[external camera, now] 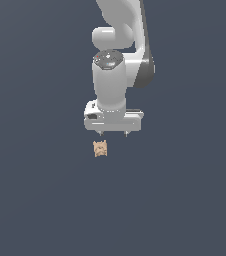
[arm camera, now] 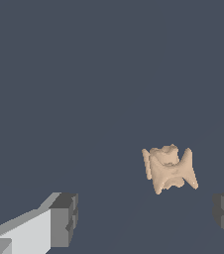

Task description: Pick up the object and move it to a goal position.

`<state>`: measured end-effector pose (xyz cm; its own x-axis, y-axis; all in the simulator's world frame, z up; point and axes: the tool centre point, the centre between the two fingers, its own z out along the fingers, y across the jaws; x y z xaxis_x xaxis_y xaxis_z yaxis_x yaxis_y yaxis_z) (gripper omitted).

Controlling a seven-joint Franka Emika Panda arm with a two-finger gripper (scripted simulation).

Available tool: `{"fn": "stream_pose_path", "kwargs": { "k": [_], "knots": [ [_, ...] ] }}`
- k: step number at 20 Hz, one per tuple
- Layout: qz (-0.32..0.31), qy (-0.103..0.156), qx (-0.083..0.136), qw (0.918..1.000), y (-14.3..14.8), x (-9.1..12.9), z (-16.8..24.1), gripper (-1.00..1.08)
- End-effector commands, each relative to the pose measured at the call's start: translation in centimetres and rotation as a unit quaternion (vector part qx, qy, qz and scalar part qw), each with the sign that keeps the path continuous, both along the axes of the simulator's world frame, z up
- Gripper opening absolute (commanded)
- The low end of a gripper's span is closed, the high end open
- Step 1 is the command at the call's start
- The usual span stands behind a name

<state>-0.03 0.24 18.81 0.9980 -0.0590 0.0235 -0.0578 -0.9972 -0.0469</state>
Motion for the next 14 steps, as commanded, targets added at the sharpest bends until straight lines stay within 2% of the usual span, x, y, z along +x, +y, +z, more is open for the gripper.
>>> {"fn": "stream_pose_path", "kwargs": {
  "k": [1,7,14],
  "knots": [
    [-0.001,0.000,0.000,1.0000,0.1,0.0,0.0,1.00],
    [0.004,0.001,-0.001,1.0000,-0.4,-0.1,-0.6,1.00],
    [0.031,0.004,-0.010,0.9995,-2.5,-0.5,-3.8,1.00]
  ]
}}
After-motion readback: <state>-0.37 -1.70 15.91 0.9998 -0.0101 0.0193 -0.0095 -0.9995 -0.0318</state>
